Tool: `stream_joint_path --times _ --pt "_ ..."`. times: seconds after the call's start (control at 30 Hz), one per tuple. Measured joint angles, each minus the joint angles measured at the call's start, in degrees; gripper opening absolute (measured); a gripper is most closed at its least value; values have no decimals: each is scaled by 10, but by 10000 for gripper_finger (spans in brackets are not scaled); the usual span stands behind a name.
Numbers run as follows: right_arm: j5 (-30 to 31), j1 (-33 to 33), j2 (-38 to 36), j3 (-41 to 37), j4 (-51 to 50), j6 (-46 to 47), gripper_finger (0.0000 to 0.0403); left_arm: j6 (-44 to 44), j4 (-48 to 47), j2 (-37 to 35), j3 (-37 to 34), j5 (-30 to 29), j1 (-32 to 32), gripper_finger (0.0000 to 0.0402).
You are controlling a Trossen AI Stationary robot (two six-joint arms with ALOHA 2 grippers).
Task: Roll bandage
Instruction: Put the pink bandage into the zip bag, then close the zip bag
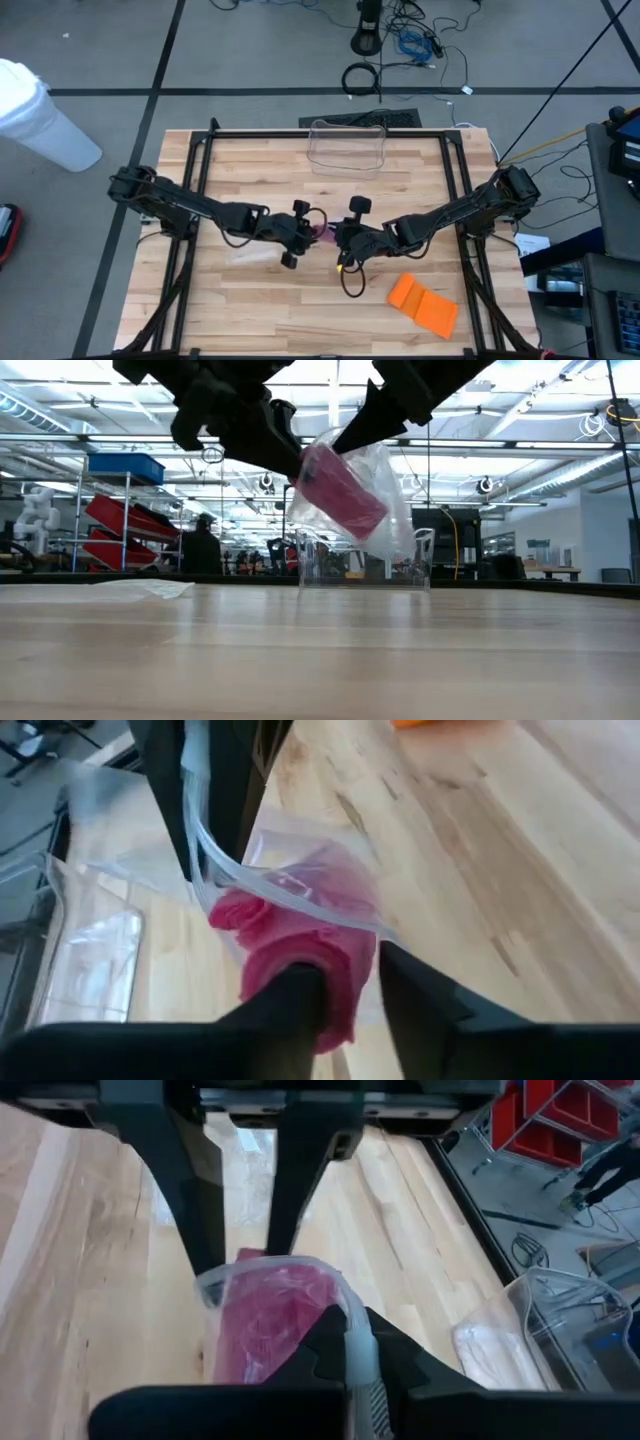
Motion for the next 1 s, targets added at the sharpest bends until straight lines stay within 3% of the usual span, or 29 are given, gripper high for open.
stream_joint_path --times 0.07,0.17,0.27,0.4,0.57,0.7,1.0 --pt "-2 0 0 0 -5 5 0 -6 -16 -7 0 -4 0 144" --pt "6 0 0 0 -6 7 0 -21 -45 -22 0 -62 -4 192" --pt "54 3 0 0 -8 11 0 -36 -79 -49 1 -128 -10 235" --pt "109 8 0 0 -5 15 0 -58 -107 -79 1 -136 -10 269" --pt "88 8 0 -1 -1 20 0 -58 -100 -78 0 -46 -10 275" --pt "67 8 0 -1 13 20 0 -41 -84 -47 0 -41 -10 273" --pt "91 8 0 -1 35 23 0 5 -64 -23 1 -40 -12 272"
